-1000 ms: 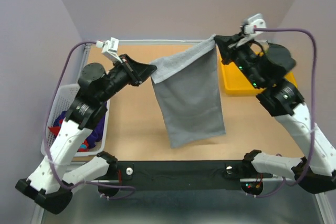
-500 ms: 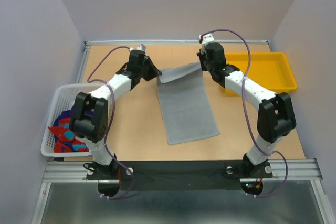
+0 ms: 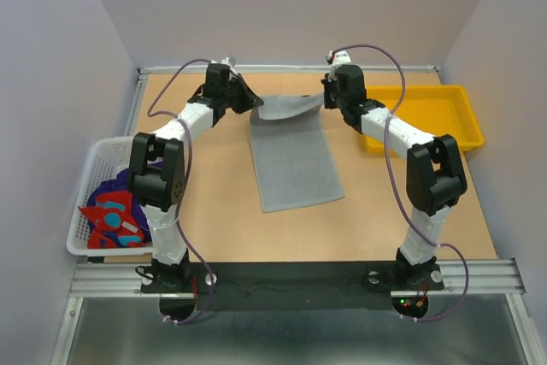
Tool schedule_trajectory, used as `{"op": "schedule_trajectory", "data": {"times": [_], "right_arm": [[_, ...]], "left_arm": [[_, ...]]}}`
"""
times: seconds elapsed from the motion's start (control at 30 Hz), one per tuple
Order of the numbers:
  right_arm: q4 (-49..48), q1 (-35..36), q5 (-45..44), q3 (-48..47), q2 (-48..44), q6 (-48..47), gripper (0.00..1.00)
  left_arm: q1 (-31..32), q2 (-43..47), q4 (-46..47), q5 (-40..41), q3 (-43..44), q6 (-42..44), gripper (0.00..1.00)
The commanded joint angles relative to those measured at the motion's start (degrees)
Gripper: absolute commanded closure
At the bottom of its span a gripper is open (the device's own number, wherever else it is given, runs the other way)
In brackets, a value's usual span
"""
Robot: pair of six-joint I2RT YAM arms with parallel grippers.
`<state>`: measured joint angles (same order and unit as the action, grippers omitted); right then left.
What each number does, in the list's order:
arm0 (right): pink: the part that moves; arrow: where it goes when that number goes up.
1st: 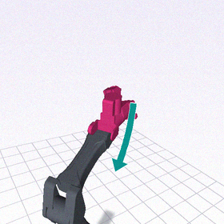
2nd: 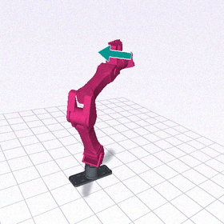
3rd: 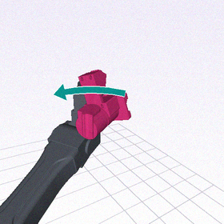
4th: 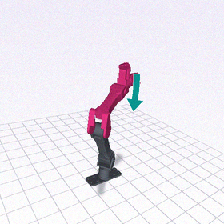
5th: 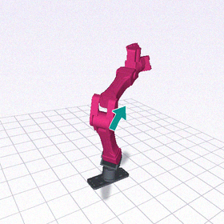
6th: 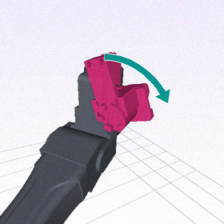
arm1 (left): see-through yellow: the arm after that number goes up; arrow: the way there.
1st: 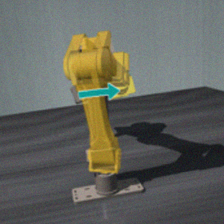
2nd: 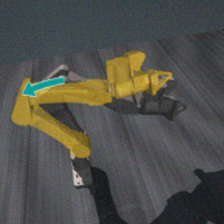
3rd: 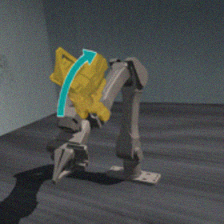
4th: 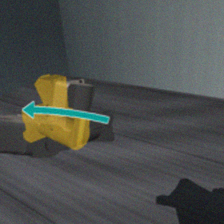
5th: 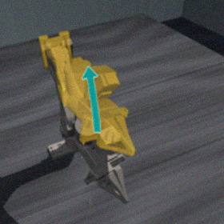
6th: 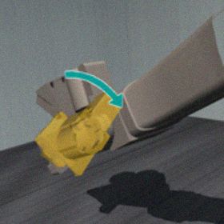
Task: Fold and stack the towels
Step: Fold the towel
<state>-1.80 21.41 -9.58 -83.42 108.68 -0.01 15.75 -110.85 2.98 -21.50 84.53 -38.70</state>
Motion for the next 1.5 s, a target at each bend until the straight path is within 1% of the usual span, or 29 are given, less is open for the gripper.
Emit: {"op": "schedule_trajectory", "data": {"times": [0.0,0.1,0.13,0.3,0.33,0.37,0.43,0.6,0.7,0.9,1.03,1.27,1.47], "right_arm": [[-1.5,-0.1,3.7,6.7,-7.8,5.0,1.0],[0.8,-0.1,6.0,9.8,-10.8,7.0,0.99],[1.4,-0.1,6.6,11.8,-12.9,7.6,1.0],[7.7,-0.1,9.2,17.3,-19.1,10.1,0.99],[8.3,0.0,9.2,19.5,-20.3,10.5,0.99],[9.4,0.0,11.4,20.6,-22.3,11.0,0.99],[10.1,-0.1,12.0,24.3,-24.4,11.9,1.0],[12.0,0.0,15.7,31.2,-30.2,14.3,0.99],[13.1,0.1,15.8,34.9,-32.1,14.9,1.0],[15.6,0.1,16.9,39.0,-34.1,16.8,1.0],[16.6,0.0,16.7,42.6,-34.4,19.3,1.0],[16.6,0.0,16.2,46.1,-32.5,22.4,0.99],[16.3,0.1,15.3,46.4,-30.3,22.4,0.99]], "left_arm": [[0.3,7.7,0.2,-2.8,-8.5,0.6,1.0],[1.3,11.3,1.0,-2.7,-13.5,-0.1,1.0],[1.7,13.7,1.4,-2.4,-16.6,-0.2,1.0],[5.2,19.2,2.1,-2.2,-25.8,-1.1,1.0],[5.8,21.3,2.2,-1.1,-29.1,-1.9,1.0],[6.3,22.4,2.6,-0.5,-30.9,-2.3,1.0],[8.2,26.1,3.3,2.1,-35.5,-3.6,1.0],[13.4,33.0,4.1,6.7,-43.2,-6.8,1.0],[14.8,34.6,5.7,8.6,-46.9,-9.0,1.0],[16.6,35.9,9.1,10.4,-52.0,-12.3,1.0],[16.8,34.7,11.5,11.0,-55.0,-13.3,1.0],[18.8,31.0,15.6,9.5,-57.5,-15.2,1.0],[19.4,29.7,16.3,11.2,-59.0,-15.2,1.0]]}}
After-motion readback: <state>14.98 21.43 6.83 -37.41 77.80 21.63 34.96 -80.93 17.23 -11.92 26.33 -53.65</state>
